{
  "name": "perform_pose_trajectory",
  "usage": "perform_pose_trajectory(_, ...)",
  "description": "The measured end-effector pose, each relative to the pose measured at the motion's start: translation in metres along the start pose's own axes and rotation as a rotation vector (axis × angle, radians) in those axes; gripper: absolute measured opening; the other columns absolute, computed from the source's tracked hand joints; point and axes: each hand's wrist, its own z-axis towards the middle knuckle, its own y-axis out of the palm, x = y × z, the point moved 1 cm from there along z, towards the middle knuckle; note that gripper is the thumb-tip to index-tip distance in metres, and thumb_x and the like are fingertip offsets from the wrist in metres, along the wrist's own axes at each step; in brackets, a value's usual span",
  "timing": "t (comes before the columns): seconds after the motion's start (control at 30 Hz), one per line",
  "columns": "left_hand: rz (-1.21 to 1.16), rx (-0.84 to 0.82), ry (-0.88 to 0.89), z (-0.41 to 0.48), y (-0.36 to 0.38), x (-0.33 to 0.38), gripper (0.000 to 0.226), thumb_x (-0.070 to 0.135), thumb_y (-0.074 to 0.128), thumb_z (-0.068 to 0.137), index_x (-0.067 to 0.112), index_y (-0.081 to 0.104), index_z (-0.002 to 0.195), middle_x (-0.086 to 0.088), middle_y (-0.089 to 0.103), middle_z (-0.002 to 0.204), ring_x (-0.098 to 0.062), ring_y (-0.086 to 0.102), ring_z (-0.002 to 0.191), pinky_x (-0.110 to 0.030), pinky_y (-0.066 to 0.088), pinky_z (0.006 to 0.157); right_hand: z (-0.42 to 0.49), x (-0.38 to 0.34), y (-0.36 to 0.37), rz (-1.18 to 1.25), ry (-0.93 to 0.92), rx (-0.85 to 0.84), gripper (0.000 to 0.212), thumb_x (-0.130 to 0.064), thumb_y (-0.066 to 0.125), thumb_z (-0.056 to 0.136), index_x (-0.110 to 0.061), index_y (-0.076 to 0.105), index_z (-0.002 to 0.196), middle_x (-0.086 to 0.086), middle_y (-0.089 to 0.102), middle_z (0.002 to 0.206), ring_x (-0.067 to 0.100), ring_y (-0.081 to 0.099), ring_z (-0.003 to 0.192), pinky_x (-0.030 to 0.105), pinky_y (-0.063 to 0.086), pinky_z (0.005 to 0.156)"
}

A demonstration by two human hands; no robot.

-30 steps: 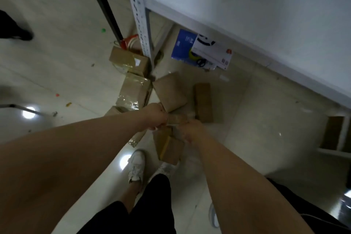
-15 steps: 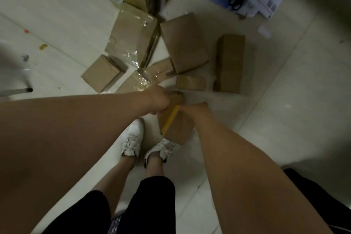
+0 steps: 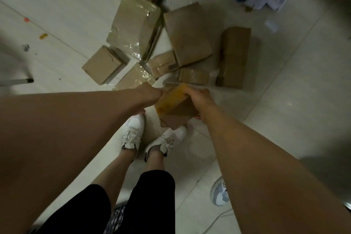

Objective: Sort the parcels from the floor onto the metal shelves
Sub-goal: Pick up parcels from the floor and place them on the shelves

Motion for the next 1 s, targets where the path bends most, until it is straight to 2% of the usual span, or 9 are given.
perform_pose_trajectory(0.13,-0.215,-0.068,-0.092,-0.060,-0.034,0.034,0.084,0.073,0.042,0.088,0.018,0.030,0.151,-0.018,0.041,0.148,-0.040,0.049,0.126,-0.051,0.049,0.091,-0.066,-0.049,-0.046,0.276,-0.055,-0.088,0.037,-0.047,0.069,0.083,-0.028,0.058,0.113,0.004,0.065,0.103,0.021,0.064,0.093,0.037,0.053,0.070)
perform_pose_trajectory(0.33,-0.698,-0.338,-0.123,-0.162,-0.087,0.104,0.085,0.077,0.057,0.076,0.013,0.042,0.129,-0.024,0.054,0.122,-0.047,0.062,0.101,-0.062,0.053,0.077,-0.186,-0.125,-0.086,0.462,-0.194,-0.196,0.007,-0.025,0.064,0.086,-0.021,0.063,0.093,0.001,0.063,0.092,0.018,0.059,0.088,0.033,0.052,0.072)
perform_pose_trajectory(0.47,-0.683,-0.307,0.002,-0.236,-0.116,0.128,0.056,0.041,0.070,0.081,0.020,0.052,0.129,-0.014,0.055,0.118,-0.042,0.057,0.103,-0.058,0.053,0.075,-0.274,-0.158,-0.108,0.464,-0.313,-0.312,0.032,-0.010,0.058,0.083,-0.023,0.059,0.112,0.006,0.059,0.092,0.023,0.056,0.082,0.026,0.052,0.054)
perform_pose_trajectory(0.57,-0.679,-0.295,0.159,-0.289,-0.136,0.137,0.060,0.022,0.078,0.067,0.016,0.060,0.123,-0.011,0.061,0.112,-0.035,0.061,0.098,-0.046,0.056,0.060,-0.333,-0.173,-0.119,0.474,-0.342,-0.428,0.046,-0.031,0.069,0.087,-0.017,0.062,0.131,0.020,0.062,0.128,0.041,0.061,0.108,0.050,0.059,0.081)
perform_pose_trajectory(0.6,-0.666,-0.300,0.228,-0.307,-0.142,0.138,0.066,0.018,0.080,0.060,0.014,0.060,0.123,-0.011,0.064,0.111,-0.033,0.064,0.096,-0.043,0.056,0.059,-0.352,-0.177,-0.122,0.475,-0.334,-0.448,0.049,-0.041,0.068,0.090,-0.015,0.064,0.131,0.020,0.064,0.131,0.041,0.062,0.115,0.055,0.054,0.094)
perform_pose_trajectory(0.67,-0.641,-0.339,0.364,-0.341,-0.152,0.141,0.072,0.012,0.082,0.058,0.012,0.057,0.126,-0.014,0.071,0.110,-0.034,0.070,0.094,-0.044,0.058,0.064,-0.387,-0.184,-0.127,0.445,-0.336,-0.443,0.042,-0.043,0.065,0.093,-0.014,0.067,0.123,0.017,0.073,0.118,0.034,0.070,0.106,0.051,0.057,0.092)
perform_pose_trajectory(0.77,-0.613,-0.437,0.468,-0.386,-0.161,0.144,0.058,0.016,0.080,0.071,0.007,0.058,0.125,-0.016,0.072,0.115,-0.034,0.072,0.096,-0.046,0.057,0.078,-0.439,-0.191,-0.142,0.399,-0.387,-0.388,0.041,-0.023,0.073,0.082,-0.011,0.064,0.119,0.015,0.077,0.105,0.028,0.076,0.088,0.039,0.062,0.066)
perform_pose_trajectory(0.9,-0.564,-0.573,0.501,-0.450,-0.178,0.152,0.045,0.037,0.080,0.073,0.008,0.070,0.106,-0.014,0.073,0.111,-0.032,0.073,0.094,-0.045,0.058,0.072,-0.509,-0.213,-0.166,0.302,-0.592,-0.314,0.056,-0.004,0.071,0.077,-0.003,0.058,0.131,0.022,0.070,0.121,0.033,0.071,0.104,0.041,0.060,0.083)
perform_pose_trajectory(1.0,-0.469,-0.566,0.613,-0.503,-0.195,0.166,0.050,0.040,0.080,0.071,0.009,0.071,0.109,-0.015,0.073,0.111,-0.033,0.072,0.096,-0.051,0.056,0.082,-0.559,-0.233,-0.188,0.344,-0.717,-0.206,0.055,0.001,0.068,0.073,-0.009,0.061,0.127,0.021,0.070,0.118,0.038,0.069,0.108,0.046,0.057,0.093)
